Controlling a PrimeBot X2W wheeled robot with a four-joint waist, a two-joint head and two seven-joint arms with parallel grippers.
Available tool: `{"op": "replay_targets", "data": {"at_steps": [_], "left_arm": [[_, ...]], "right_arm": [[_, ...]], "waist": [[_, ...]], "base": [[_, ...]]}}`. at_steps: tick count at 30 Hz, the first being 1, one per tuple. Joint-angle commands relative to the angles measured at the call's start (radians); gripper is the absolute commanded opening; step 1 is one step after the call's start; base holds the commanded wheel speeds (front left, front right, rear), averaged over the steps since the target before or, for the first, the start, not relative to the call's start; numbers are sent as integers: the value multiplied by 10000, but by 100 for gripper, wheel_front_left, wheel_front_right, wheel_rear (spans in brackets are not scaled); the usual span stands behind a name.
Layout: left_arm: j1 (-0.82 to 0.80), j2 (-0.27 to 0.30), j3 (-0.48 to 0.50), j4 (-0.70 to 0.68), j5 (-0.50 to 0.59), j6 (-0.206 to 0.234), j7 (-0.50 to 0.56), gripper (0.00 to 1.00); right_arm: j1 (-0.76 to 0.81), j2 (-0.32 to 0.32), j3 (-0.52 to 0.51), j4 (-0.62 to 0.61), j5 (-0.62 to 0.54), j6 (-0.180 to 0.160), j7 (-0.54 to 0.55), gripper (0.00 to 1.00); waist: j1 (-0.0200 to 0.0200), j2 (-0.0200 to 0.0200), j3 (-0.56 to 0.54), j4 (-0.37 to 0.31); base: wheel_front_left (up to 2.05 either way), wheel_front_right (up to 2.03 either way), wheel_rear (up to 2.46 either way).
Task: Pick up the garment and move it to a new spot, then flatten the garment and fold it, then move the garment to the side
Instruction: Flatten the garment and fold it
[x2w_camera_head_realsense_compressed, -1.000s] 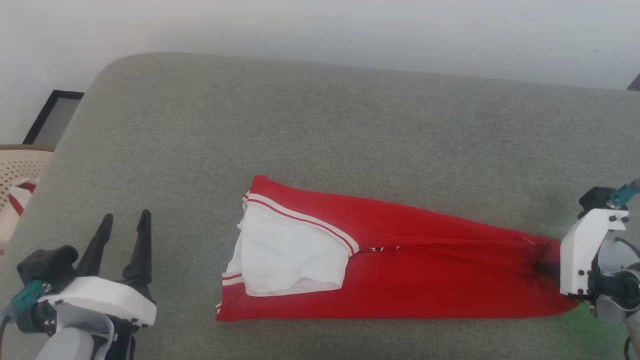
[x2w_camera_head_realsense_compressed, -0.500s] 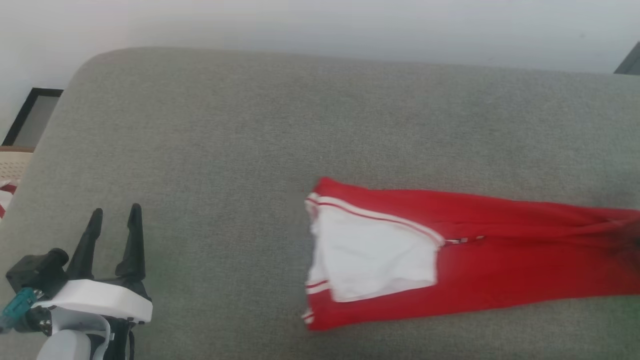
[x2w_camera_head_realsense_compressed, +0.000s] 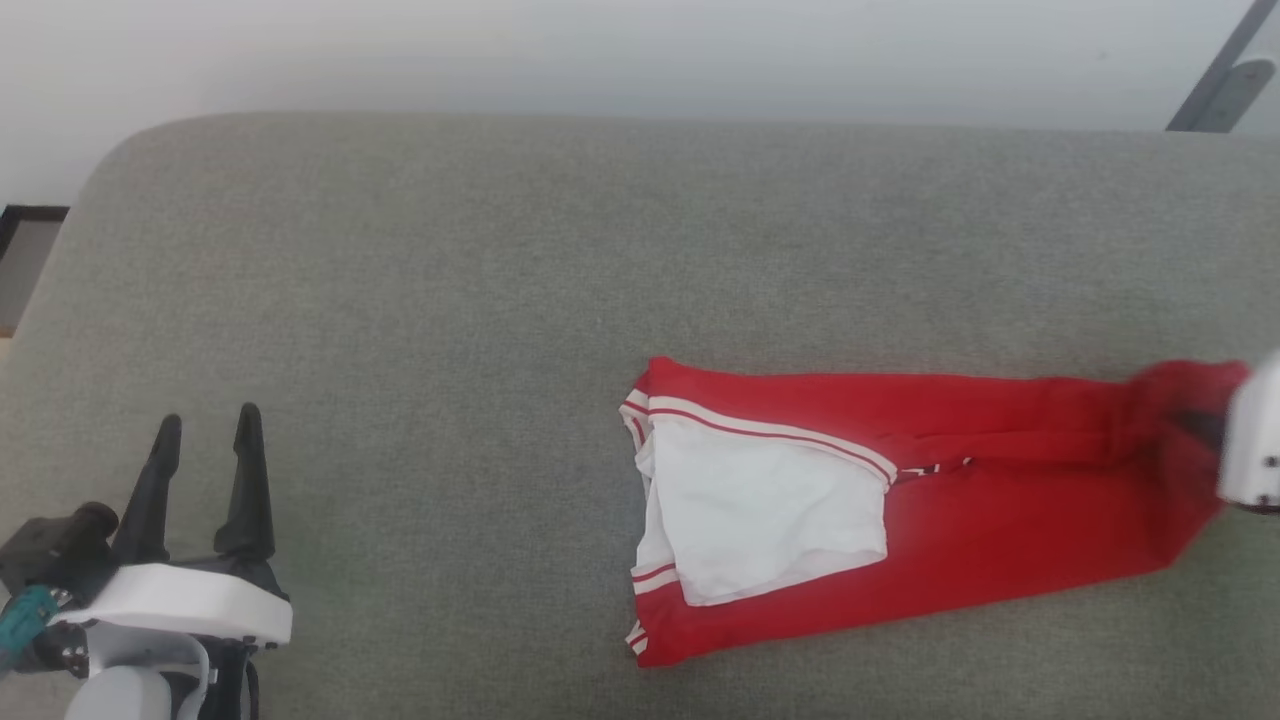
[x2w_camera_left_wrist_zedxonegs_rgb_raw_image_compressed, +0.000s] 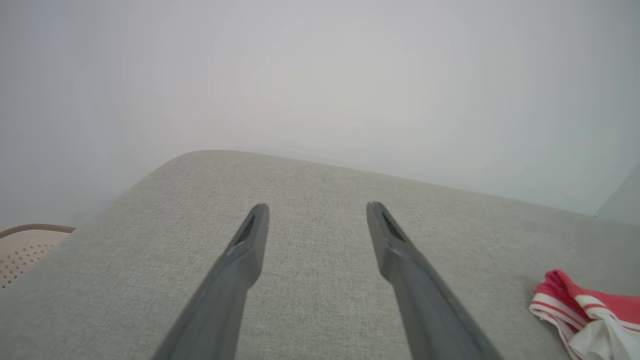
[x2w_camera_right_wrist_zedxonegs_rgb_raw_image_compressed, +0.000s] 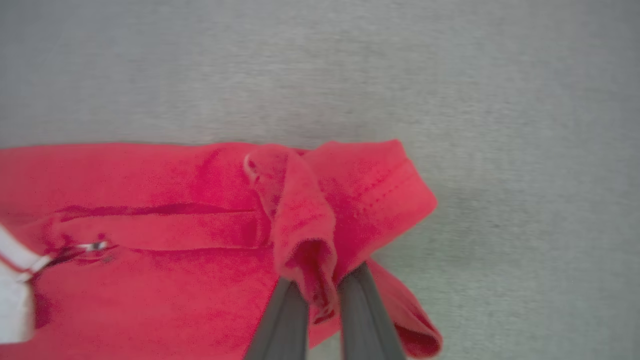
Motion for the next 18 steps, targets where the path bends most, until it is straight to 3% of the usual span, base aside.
{"op": "replay_targets", "data": {"at_steps": [1,3,8,12,18], "left_arm": [[138,-48,54,-64,59,-50,-43,100],[251,-97,126,-137,90,-41,-43,100],[353,-116,-73,-173,36,-45,-43,100],[258,-141,-288,-154,6,-48,-43,100],[52,-123,-643,-88,-35,-47,-43,100]], "right_arm": [[169,169,178,-485,334,1,146,0],[507,312,751,-1879,902,1,516,0],[807,826,1635,-3420,1317,1,782,0],[733,1248,2535,-3783,1225,1,711,0],[350,1775,3551,-3375,948,1,301,0]], "waist": [[0,0,-79,-65],[0,0,-215,-87],[0,0,-408,82],[0,0,-496,374],[0,0,-556,824]], "base": [[0,0,0],[0,0,0],[0,0,0],[0,0,0],[0,0,0]]}}
